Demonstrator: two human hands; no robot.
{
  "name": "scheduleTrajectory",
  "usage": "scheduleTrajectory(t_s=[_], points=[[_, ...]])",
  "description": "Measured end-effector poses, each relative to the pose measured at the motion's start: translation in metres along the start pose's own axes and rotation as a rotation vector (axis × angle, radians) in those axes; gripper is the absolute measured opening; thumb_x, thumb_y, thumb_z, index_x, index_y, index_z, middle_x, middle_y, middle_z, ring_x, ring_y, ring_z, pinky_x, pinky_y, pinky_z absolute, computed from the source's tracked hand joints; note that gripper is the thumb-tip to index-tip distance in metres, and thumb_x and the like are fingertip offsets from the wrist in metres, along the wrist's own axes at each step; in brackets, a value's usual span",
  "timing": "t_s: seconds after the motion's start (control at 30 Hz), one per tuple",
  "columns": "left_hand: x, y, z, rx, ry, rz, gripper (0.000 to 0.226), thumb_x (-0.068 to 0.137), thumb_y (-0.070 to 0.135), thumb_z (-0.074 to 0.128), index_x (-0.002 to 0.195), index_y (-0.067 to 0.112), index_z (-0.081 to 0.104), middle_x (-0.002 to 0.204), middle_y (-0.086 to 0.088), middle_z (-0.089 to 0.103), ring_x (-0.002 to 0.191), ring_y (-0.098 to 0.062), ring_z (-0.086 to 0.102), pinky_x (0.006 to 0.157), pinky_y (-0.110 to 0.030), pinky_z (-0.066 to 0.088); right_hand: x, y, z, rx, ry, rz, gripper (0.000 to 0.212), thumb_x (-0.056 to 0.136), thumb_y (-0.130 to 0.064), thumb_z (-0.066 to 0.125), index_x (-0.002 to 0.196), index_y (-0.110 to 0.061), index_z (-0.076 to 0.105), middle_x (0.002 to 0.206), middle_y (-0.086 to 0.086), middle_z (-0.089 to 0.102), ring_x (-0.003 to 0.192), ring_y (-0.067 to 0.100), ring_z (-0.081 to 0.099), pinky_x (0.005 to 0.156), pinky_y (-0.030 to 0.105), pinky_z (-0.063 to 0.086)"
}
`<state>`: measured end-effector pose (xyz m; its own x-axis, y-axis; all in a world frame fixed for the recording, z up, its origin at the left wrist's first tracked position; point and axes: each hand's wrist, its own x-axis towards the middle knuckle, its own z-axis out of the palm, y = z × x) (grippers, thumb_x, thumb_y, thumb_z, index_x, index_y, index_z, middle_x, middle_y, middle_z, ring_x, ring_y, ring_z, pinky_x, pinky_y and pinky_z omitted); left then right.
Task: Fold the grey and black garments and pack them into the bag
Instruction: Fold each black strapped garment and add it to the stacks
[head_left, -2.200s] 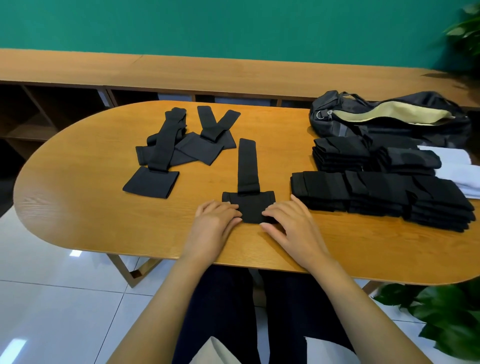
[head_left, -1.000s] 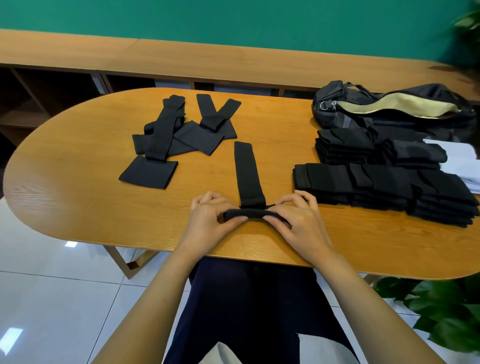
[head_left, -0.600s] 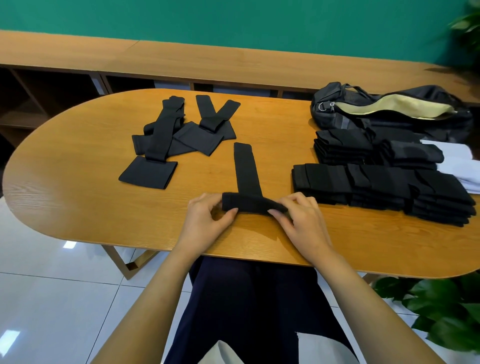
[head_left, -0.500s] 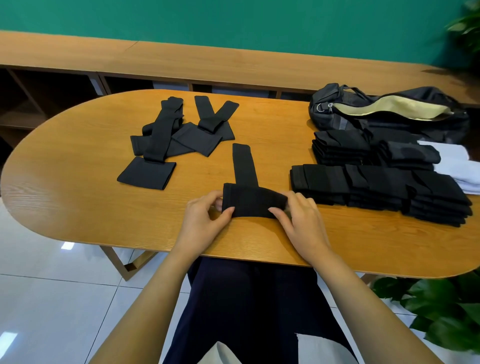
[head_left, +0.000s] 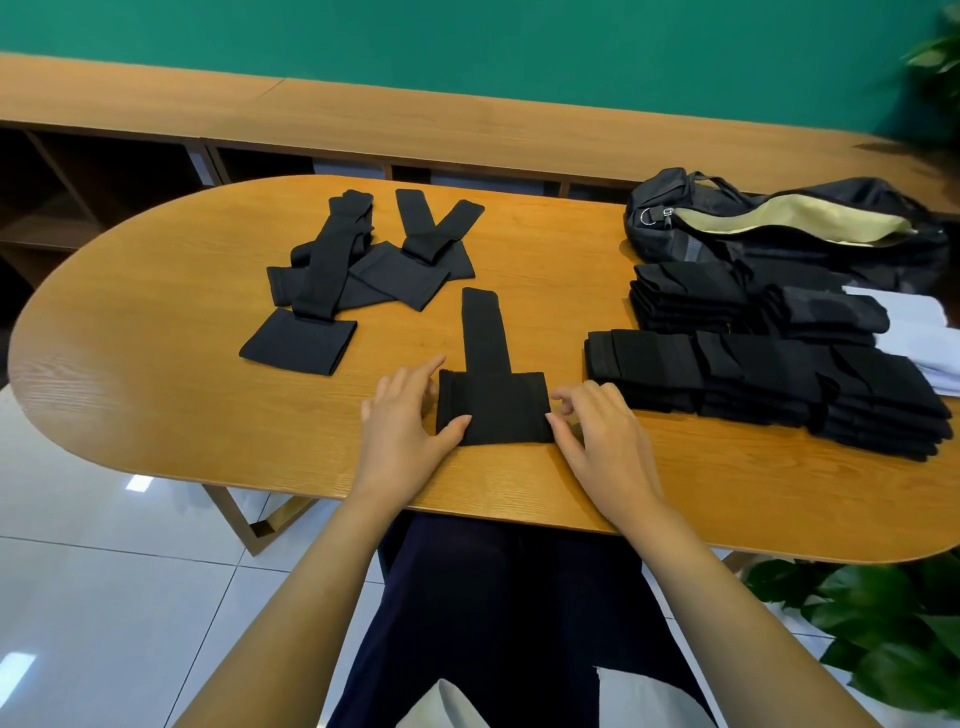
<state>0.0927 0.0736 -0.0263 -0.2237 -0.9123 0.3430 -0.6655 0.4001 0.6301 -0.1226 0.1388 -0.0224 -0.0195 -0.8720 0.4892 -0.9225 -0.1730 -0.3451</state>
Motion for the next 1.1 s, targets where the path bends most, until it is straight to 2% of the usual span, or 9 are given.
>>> scheduleTrajectory(t_s=[0.13, 0.23, 0.37, 0.47, 0.6, 0.7, 0.8, 0.9, 1.1], points=[[0.001, -0.001, -0.001, -0.038, -0.016, 0.073, 0.056, 0.081, 0.040, 0.073, 0.132, 0.030, 0.052, 0.126, 0.016, 0.048, 0.119, -0.005, 0.038, 0.101, -0.035, 0.030, 0.002, 0.000, 0.001, -0.045, -0.136, -0.104, 0.039, 0.099, -0.039, 0.041, 0.127, -0.021, 0.061, 0.132, -0.006, 0.058, 0.125, 0.012, 0.044, 0.098, 0.027, 0.034], [0.001, -0.002, 0.000, -0.058, -0.119, 0.134, 0.048, 0.077, 0.048, 0.074, 0.122, 0.035, 0.061, 0.128, 0.023, 0.049, 0.125, -0.001, 0.037, 0.108, -0.036, 0.023, 0.004, 0.000, 0.004, -0.058, -0.221, -0.071, 0.047, 0.099, -0.047, 0.034, 0.130, -0.025, 0.061, 0.137, -0.010, 0.055, 0.135, 0.010, 0.036, 0.105, 0.027, 0.023], [0.001, -0.003, 0.001, 0.000, -0.194, 0.161, 0.046, 0.076, 0.051, 0.073, 0.119, 0.037, 0.063, 0.133, 0.021, 0.052, 0.133, 0.000, 0.031, 0.108, -0.026, 0.011, 0.004, 0.001, 0.005, -0.035, -0.177, -0.010, 0.048, 0.098, -0.049, 0.035, 0.124, -0.022, 0.065, 0.131, -0.009, 0.060, 0.132, 0.009, 0.038, 0.107, 0.029, 0.029], [0.000, -0.003, 0.002, -0.012, -0.177, 0.176, 0.041, 0.080, 0.052, 0.067, 0.117, 0.035, 0.065, 0.132, 0.020, 0.055, 0.130, 0.004, 0.030, 0.106, -0.025, 0.011, 0.003, 0.000, 0.004, -0.025, -0.174, -0.017, 0.055, 0.095, -0.054, 0.031, 0.123, -0.022, 0.066, 0.130, -0.008, 0.060, 0.131, 0.009, 0.037, 0.105, 0.027, 0.030], [-0.001, -0.001, 0.001, -0.019, -0.168, 0.184, 0.045, 0.084, 0.061, 0.049, 0.114, 0.033, 0.068, 0.129, 0.019, 0.058, 0.128, 0.004, 0.032, 0.105, -0.026, 0.013, 0.002, 0.001, 0.001, -0.028, -0.192, -0.078, 0.054, 0.091, -0.060, 0.038, 0.125, -0.025, 0.063, 0.133, -0.011, 0.057, 0.132, 0.008, 0.035, 0.105, 0.028, 0.025], [0.000, -0.003, 0.002, -0.036, -0.148, 0.191, 0.044, 0.087, 0.063, 0.045, 0.109, 0.034, 0.070, 0.125, 0.018, 0.061, 0.126, 0.002, 0.035, 0.103, -0.026, 0.015, 0.002, 0.002, 0.000, -0.033, -0.192, -0.115, 0.053, 0.089, -0.062, 0.042, 0.124, -0.028, 0.063, 0.131, -0.013, 0.058, 0.130, 0.008, 0.037, 0.106, 0.028, 0.023], [0.000, -0.005, 0.004, -0.048, -0.132, 0.190, 0.043, 0.086, 0.062, 0.042, 0.105, 0.036, 0.071, 0.120, 0.020, 0.062, 0.124, 0.001, 0.039, 0.102, -0.029, 0.018, 0.003, -0.001, -0.001, -0.075, -0.190, -0.142, 0.051, 0.090, -0.060, 0.040, 0.123, -0.028, 0.064, 0.126, -0.013, 0.062, 0.126, 0.009, 0.043, 0.105, 0.027, 0.023], [0.000, -0.004, 0.003, -0.041, -0.128, 0.188, 0.038, 0.088, 0.058, 0.047, 0.103, 0.034, 0.072, 0.119, 0.020, 0.063, 0.122, -0.001, 0.041, 0.102, -0.031, 0.019, 0.005, -0.006, -0.002, -0.198, -0.179, -0.209, 0.046, 0.092, -0.054, 0.042, 0.121, -0.027, 0.066, 0.118, -0.011, 0.067, 0.118, 0.014, 0.052, 0.102, 0.032, 0.028], [0.000, -0.003, 0.002, -0.066, -0.111, 0.192, 0.046, 0.083, 0.068, 0.046, 0.101, 0.035, 0.072, 0.112, 0.027, 0.060, 0.117, 0.004, 0.041, 0.100, -0.029, 0.019, 0.005, -0.018, 0.009, -0.149, -0.096, -0.102, 0.038, 0.095, -0.047, 0.037, 0.106, -0.028, 0.069, 0.106, -0.013, 0.068, 0.112, 0.011, 0.050, 0.098, 0.030, 0.029]])
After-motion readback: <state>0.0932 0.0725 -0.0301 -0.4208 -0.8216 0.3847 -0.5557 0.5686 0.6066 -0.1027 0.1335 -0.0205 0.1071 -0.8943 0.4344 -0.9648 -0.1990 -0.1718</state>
